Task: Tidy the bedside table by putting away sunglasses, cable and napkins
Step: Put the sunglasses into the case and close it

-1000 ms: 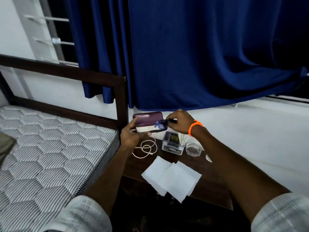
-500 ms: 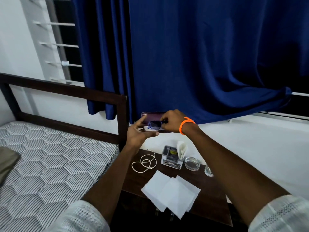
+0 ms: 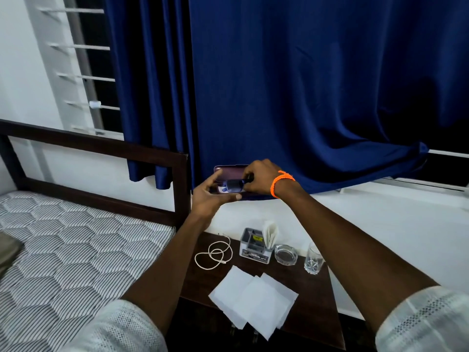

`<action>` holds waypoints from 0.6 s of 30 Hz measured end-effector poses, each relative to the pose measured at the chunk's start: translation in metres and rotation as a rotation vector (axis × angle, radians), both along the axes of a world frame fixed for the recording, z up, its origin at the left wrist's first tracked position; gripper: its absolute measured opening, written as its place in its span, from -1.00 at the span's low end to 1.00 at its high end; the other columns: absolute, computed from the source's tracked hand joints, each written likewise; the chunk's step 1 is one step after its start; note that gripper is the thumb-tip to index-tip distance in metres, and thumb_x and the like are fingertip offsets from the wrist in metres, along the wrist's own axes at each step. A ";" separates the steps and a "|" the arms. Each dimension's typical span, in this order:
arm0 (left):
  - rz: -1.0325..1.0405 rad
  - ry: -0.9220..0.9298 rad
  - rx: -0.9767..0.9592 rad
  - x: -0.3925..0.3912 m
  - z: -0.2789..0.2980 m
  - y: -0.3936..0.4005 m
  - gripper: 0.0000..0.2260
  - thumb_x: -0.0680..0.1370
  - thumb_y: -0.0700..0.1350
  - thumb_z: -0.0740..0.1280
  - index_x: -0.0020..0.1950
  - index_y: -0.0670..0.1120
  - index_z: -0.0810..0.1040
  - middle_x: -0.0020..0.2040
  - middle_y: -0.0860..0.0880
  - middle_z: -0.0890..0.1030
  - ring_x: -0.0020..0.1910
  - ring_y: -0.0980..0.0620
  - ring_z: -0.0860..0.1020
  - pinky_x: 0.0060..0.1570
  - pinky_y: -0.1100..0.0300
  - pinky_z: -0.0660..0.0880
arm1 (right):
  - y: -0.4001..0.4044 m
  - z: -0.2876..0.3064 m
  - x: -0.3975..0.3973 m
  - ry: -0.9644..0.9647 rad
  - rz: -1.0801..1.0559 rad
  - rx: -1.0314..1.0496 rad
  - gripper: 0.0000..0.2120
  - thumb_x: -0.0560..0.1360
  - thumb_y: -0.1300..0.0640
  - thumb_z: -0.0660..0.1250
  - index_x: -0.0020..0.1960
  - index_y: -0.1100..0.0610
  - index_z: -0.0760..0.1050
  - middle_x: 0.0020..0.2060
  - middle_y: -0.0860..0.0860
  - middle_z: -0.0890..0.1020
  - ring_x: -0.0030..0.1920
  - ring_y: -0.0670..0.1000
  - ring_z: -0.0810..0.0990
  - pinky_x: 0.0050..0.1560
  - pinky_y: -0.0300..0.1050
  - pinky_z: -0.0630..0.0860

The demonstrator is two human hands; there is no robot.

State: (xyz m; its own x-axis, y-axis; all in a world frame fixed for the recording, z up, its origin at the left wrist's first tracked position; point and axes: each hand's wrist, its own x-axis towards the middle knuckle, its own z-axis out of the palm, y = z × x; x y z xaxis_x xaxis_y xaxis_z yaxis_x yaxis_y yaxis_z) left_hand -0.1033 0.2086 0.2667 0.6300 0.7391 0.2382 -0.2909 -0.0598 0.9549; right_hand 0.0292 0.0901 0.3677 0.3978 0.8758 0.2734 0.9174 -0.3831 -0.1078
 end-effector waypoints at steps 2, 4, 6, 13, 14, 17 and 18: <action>0.003 -0.008 -0.005 0.001 0.005 -0.003 -0.14 0.19 -0.30 0.72 0.46 -0.04 0.54 0.16 -0.03 0.65 0.24 -0.06 0.63 -0.01 0.25 0.65 | -0.002 0.004 0.002 0.009 0.002 -0.001 -0.81 0.38 -0.02 0.48 -0.05 0.02 0.68 -0.12 0.01 0.70 -0.12 0.08 0.65 -0.09 0.01 0.65; -0.008 -0.005 -0.005 0.002 0.009 -0.004 -0.15 0.20 -0.31 0.71 0.45 -0.05 0.53 0.14 -0.02 0.64 0.24 -0.08 0.62 -0.01 0.22 0.66 | -0.004 0.008 0.005 0.057 0.007 0.007 -0.80 0.36 -0.01 0.51 -0.05 0.02 0.68 -0.11 -0.02 0.69 -0.09 0.04 0.65 -0.06 -0.01 0.64; -0.030 0.001 0.000 0.002 0.014 -0.005 -0.17 0.20 -0.33 0.71 0.43 -0.03 0.55 0.16 -0.07 0.65 0.25 -0.12 0.64 0.08 0.07 0.68 | -0.005 0.012 0.008 0.118 0.000 0.022 -0.77 0.31 0.02 0.54 -0.06 0.02 0.67 -0.11 -0.04 0.69 -0.08 0.01 0.65 -0.04 -0.05 0.63; -0.070 -0.017 -0.004 0.008 0.026 -0.005 -0.16 0.22 -0.35 0.69 0.45 -0.04 0.52 0.22 -0.12 0.63 0.23 -0.13 0.65 0.07 0.12 0.67 | -0.007 0.021 0.023 0.250 0.016 0.123 -0.76 0.20 0.14 0.62 -0.23 0.08 0.58 -0.31 -0.10 0.65 -0.24 -0.05 0.63 -0.31 -0.18 0.55; -0.075 -0.019 -0.002 0.009 0.027 -0.005 -0.15 0.22 -0.36 0.69 0.46 -0.06 0.51 0.22 -0.11 0.63 0.22 -0.11 0.65 0.05 0.16 0.66 | -0.007 0.022 0.024 0.255 0.019 0.125 -0.78 0.21 0.15 0.61 -0.26 0.08 0.59 -0.32 -0.09 0.66 -0.25 -0.06 0.64 -0.32 -0.18 0.56; -0.079 -0.025 0.000 0.012 0.032 -0.007 -0.15 0.22 -0.37 0.69 0.46 -0.06 0.51 0.20 -0.11 0.63 0.16 -0.06 0.66 -0.01 0.23 0.65 | -0.007 0.026 0.028 0.270 0.021 0.129 -0.83 0.22 0.16 0.62 -0.31 0.08 0.62 -0.36 -0.07 0.68 -0.29 -0.10 0.65 -0.32 -0.18 0.60; -0.080 -0.028 -0.004 0.013 0.033 -0.007 -0.15 0.22 -0.38 0.69 0.46 -0.06 0.52 0.21 -0.12 0.63 0.16 -0.06 0.66 -0.01 0.23 0.65 | -0.007 0.027 0.028 0.280 0.019 0.134 -0.83 0.22 0.16 0.63 -0.32 0.08 0.64 -0.38 -0.08 0.68 -0.32 -0.14 0.65 -0.35 -0.23 0.58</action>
